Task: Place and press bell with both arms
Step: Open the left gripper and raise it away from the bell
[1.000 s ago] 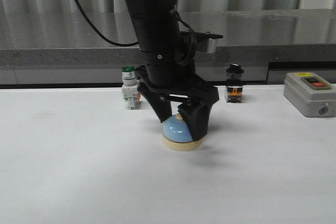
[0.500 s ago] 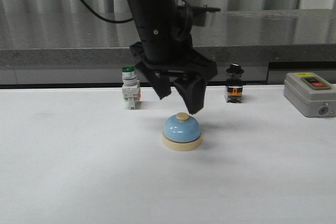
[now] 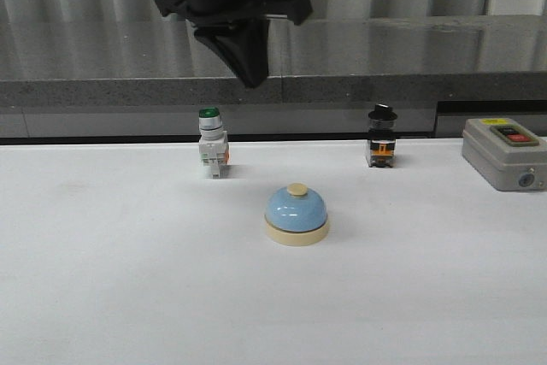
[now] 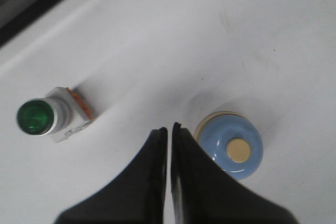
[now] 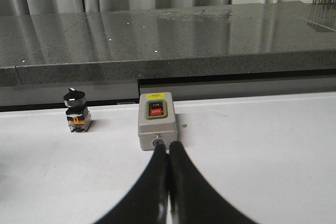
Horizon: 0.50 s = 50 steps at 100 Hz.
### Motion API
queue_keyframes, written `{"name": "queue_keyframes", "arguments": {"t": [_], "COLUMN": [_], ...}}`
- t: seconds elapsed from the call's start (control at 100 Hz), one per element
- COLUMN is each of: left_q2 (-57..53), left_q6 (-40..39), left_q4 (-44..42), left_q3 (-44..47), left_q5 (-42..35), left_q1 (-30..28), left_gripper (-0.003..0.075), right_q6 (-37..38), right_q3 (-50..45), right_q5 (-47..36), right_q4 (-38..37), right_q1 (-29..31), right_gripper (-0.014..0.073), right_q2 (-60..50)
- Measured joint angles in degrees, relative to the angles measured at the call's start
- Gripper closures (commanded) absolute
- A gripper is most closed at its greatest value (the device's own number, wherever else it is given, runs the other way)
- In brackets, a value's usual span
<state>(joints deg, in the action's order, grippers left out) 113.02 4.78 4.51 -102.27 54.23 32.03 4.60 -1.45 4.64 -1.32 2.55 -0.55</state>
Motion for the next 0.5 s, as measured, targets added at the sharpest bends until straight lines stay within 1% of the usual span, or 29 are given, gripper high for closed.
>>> {"name": "queue_keyframes", "arguments": {"t": [0.18, 0.5], "left_q2": [-3.69, -10.07], "left_q6": [-1.79, -2.19], "left_q4": [0.00, 0.00], "left_q3": [0.00, 1.31], "left_q5": [0.00, 0.71], "left_q1": [-4.96, -16.38], "left_gripper": [0.0741, 0.0741], "right_q6": [0.00, 0.00], "right_q3": [0.00, 0.00], "right_q5": [0.00, 0.00], "right_q4": [0.00, 0.00], "right_q1": [0.00, 0.00], "right_gripper": [0.0655, 0.0655], "right_q2": [0.00, 0.00]}}
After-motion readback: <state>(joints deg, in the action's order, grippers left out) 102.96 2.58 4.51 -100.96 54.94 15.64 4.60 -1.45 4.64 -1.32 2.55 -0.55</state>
